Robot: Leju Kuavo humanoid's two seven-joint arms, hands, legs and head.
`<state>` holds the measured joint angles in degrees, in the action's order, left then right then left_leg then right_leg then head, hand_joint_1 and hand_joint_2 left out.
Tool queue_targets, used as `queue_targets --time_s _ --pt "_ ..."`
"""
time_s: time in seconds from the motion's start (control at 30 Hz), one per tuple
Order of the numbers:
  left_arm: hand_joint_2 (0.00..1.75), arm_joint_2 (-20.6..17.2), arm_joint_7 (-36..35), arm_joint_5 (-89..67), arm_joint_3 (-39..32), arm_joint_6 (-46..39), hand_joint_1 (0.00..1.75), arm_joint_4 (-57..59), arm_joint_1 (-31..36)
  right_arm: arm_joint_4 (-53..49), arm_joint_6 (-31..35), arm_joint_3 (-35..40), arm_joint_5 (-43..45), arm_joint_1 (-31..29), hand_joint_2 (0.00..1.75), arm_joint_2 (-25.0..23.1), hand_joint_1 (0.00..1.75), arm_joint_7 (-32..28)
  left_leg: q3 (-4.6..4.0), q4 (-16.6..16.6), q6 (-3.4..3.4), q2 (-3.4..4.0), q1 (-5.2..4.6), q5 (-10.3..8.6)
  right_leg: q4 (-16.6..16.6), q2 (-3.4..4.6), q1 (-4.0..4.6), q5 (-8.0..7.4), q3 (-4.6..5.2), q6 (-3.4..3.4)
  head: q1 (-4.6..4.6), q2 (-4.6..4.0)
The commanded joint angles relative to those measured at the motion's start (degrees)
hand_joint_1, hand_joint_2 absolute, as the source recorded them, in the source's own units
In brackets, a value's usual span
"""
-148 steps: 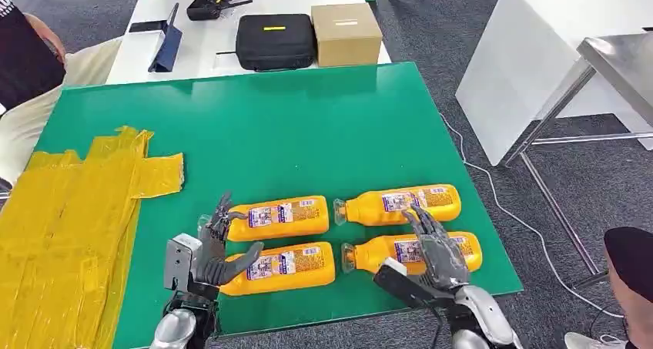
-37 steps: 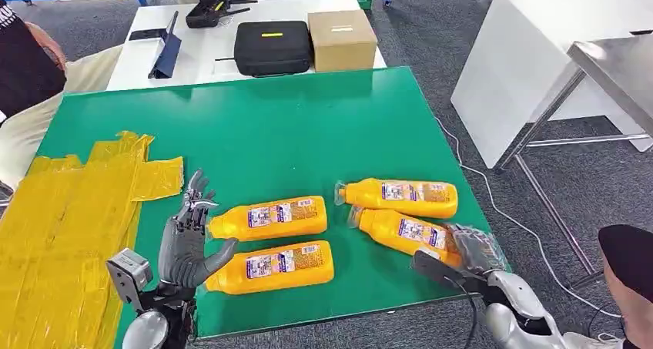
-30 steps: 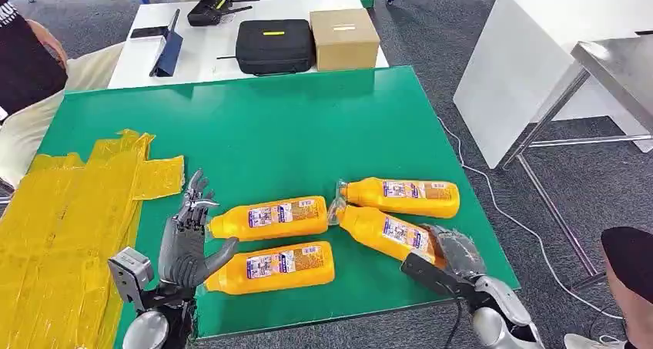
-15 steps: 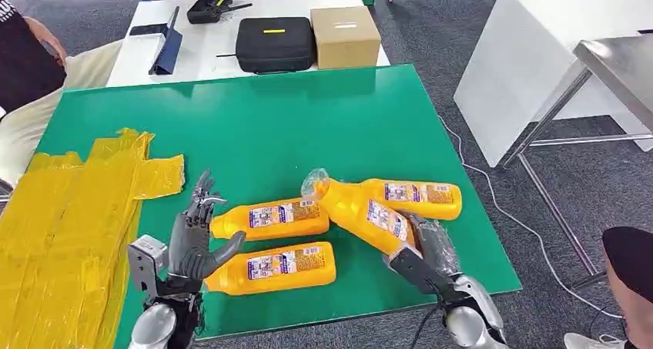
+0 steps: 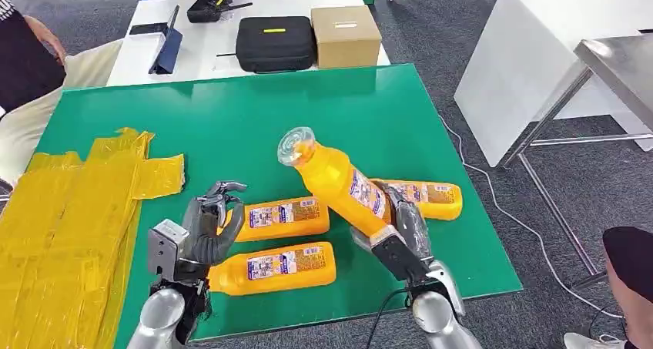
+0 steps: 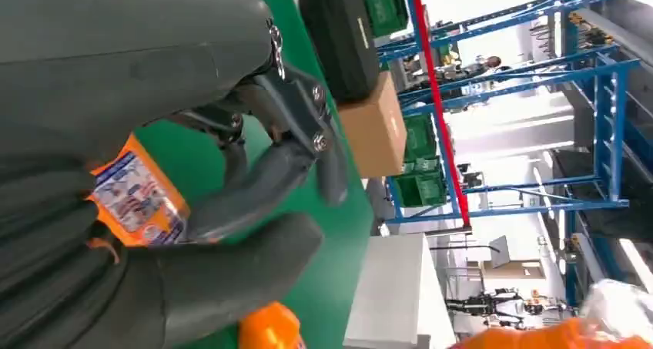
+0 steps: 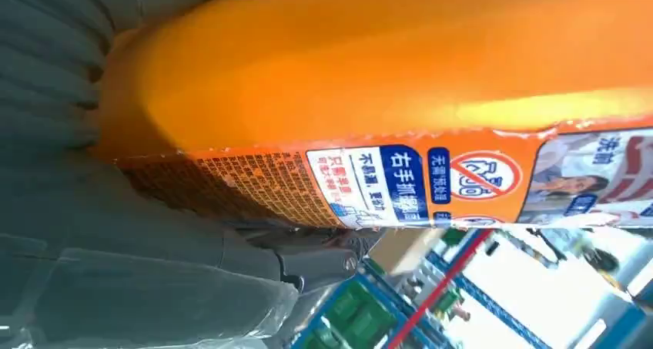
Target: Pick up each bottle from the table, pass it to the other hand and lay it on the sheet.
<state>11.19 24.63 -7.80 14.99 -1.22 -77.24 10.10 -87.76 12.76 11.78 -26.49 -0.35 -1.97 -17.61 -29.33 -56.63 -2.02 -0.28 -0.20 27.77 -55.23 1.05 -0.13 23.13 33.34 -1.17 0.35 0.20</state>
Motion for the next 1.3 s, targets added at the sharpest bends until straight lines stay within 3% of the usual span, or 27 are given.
queue_targets --time_s 0.03,0.07,1.07,1.3 --pt "1.75 -1.3 -0.6 -0.3 1.8 -0.3 1.75 4.1 3.9 5.6 2.0 1.6 2.1 -5.9 1.75 -1.6 1.75 -2.2 0.14 0.1 0.13 0.14 0.0 0.04 0.1 0.03 0.0 0.0 -0.11 0.0 0.0 -0.02" --pt "1.75 -1.3 -0.7 -0.3 1.7 -0.3 0.0 4.1 3.9 6.8 2.4 1.8 2.5 -6.7 1.75 -1.8 1.75 -2.8 0.15 0.1 0.15 0.13 0.0 0.03 0.1 0.0 -0.01 0.0 -0.12 0.01 0.0 0.0" --pt "1.75 -1.7 -4.8 5.9 4.6 4.9 0.0 5.1 7.7 17.9 4.4 7.2 3.3 -16.4 1.75 -4.2 1.75 -2.2 0.07 0.1 0.13 0.06 0.01 0.0 0.1 -0.02 -0.01 -0.01 -0.06 0.02 0.0 0.0" --pt "1.75 -0.1 -5.9 7.1 8.5 7.5 0.0 8.7 12.3 27.9 4.8 12.5 1.8 -20.2 1.75 -7.6 1.75 -2.4 0.1 0.1 0.17 0.03 0.03 -0.02 0.1 -0.09 0.01 -0.01 -0.09 0.03 0.0 -0.02"
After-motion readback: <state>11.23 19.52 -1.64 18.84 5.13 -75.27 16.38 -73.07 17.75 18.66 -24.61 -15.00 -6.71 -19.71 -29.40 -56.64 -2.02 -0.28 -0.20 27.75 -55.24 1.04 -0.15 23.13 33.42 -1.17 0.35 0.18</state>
